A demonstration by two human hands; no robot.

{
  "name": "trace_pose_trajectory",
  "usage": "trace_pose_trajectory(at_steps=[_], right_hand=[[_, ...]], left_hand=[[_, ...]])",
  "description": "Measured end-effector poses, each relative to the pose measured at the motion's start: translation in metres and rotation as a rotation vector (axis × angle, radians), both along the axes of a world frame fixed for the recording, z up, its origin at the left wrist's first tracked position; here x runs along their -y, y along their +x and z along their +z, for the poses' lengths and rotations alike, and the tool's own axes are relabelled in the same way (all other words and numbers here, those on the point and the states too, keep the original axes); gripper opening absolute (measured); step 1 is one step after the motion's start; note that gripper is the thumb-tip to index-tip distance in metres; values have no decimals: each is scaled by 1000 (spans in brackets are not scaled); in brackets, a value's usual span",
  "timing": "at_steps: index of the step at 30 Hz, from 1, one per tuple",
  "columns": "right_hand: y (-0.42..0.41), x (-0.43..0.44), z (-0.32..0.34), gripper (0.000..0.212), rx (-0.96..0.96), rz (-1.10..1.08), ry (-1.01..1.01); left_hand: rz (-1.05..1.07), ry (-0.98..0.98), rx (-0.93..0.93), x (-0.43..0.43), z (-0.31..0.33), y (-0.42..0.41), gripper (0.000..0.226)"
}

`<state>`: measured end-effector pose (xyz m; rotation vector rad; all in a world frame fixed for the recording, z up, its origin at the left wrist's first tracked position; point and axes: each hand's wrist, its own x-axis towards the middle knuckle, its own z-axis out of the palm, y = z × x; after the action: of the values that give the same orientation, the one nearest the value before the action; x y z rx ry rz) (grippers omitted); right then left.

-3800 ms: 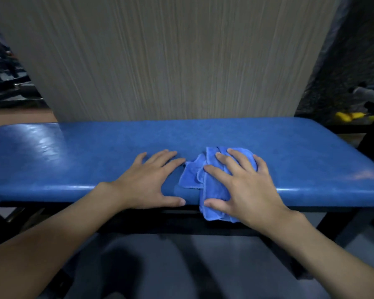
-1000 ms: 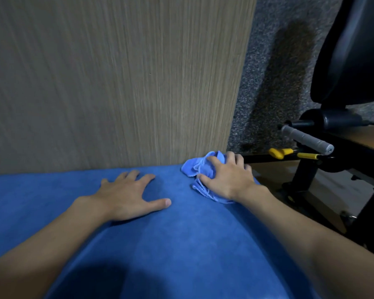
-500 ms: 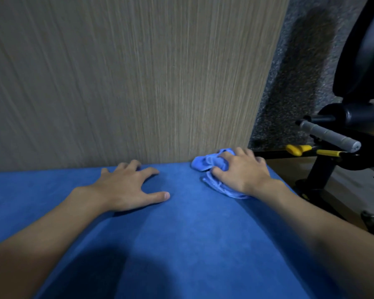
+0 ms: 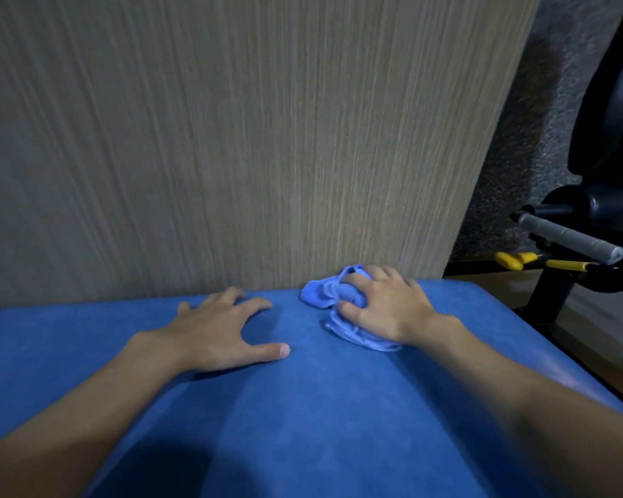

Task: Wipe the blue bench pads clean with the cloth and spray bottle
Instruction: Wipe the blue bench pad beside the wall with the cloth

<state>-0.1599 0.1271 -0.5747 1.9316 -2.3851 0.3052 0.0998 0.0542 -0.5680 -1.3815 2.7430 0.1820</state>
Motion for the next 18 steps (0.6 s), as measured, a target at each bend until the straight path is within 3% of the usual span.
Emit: trace_pose_trajectory(at_steps=[3,7,11,13,15,18], right_hand=[[-27,-11,-1,56,27,-122,6],[2,5,-1,55,0,-183,42],[45,22,-5,53,-43,-114,12],[64,27,-5,53,-33,-19,7],[71,28,-4,52,46,94,-4],[48,19,2,50,454,195,-123]], left_hand=[[-16,16,10,5,-1,7,97],[-41,-10,-39,7,-8,6,103],[-15,19,-118,8,-9,15,108],[-23,48,-158,6,-5,21,97],[-23,78,-239,4,2,24,84],[6,-61,-359,-3,16,13,81]])
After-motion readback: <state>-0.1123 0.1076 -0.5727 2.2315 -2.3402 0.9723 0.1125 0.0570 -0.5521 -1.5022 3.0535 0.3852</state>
